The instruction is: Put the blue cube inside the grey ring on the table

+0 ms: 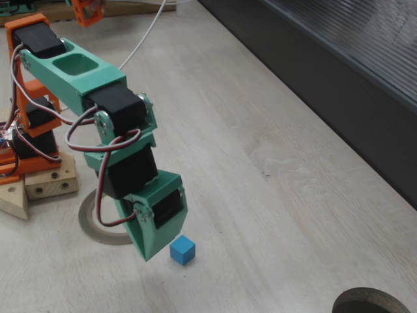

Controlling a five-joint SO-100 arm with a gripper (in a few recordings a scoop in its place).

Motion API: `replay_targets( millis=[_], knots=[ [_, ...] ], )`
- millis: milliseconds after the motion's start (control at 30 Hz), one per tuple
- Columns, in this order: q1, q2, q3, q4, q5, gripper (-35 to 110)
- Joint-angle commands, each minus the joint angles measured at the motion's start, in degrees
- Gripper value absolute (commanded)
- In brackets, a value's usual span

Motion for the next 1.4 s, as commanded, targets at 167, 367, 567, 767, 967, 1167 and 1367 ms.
replay_targets(
  millis=[167,367,567,767,967,1167,1367],
  knots=[
    [0.18,1.23,-1.49,0.53,0.53,1],
    [-1.05,1.23,-1.05,0.53,0.35,1],
    [-5.27,0.53,-1.23,0.53,0.09,1],
    [-5.27,0.62,-0.97,0.53,0.09,1],
    [-5.27,0.53,-0.97,0.44,0.09,1],
    [-5.1,0.53,-0.97,0.44,0.09,1],
    [-5.1,0.7,-0.88,0.44,0.09,1]
  ],
)
